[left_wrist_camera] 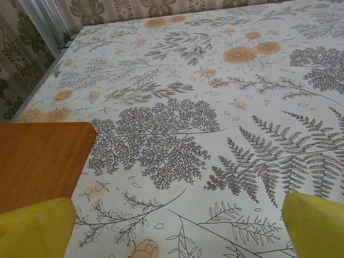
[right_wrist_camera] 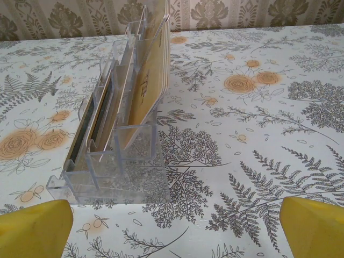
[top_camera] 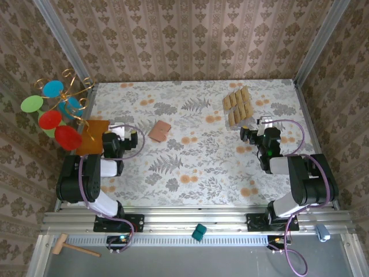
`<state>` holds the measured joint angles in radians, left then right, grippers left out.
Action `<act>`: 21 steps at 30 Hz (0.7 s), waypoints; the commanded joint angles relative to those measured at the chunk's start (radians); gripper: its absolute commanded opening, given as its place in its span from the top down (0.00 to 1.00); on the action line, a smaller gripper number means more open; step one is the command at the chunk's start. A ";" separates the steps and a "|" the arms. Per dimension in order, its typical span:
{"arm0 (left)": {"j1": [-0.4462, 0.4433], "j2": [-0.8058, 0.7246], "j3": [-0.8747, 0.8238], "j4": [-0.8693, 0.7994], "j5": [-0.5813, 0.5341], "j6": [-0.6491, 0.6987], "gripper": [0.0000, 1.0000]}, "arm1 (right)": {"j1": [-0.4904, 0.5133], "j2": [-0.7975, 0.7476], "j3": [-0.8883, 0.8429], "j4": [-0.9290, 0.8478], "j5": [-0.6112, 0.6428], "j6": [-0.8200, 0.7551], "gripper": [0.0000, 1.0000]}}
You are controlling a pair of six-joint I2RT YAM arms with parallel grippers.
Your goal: Put the credit cards into the card holder
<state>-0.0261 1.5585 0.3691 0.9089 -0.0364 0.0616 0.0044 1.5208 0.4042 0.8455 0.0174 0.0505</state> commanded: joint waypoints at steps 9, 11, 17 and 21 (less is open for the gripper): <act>0.003 -0.003 0.025 -0.001 0.020 0.010 0.00 | -0.002 0.008 0.006 0.003 -0.012 -0.020 0.00; 0.003 -0.004 0.026 0.000 0.020 0.010 0.00 | -0.003 0.008 0.005 0.002 -0.013 -0.020 0.00; 0.006 -0.003 0.026 -0.002 0.013 0.004 0.00 | -0.003 0.007 0.005 0.002 -0.013 -0.020 0.00; 0.009 -0.004 0.022 0.007 -0.002 -0.006 0.00 | -0.003 0.009 0.006 0.003 -0.013 -0.020 0.00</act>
<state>-0.0242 1.5585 0.3691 0.9092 -0.0372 0.0612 0.0044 1.5208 0.4042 0.8455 0.0170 0.0505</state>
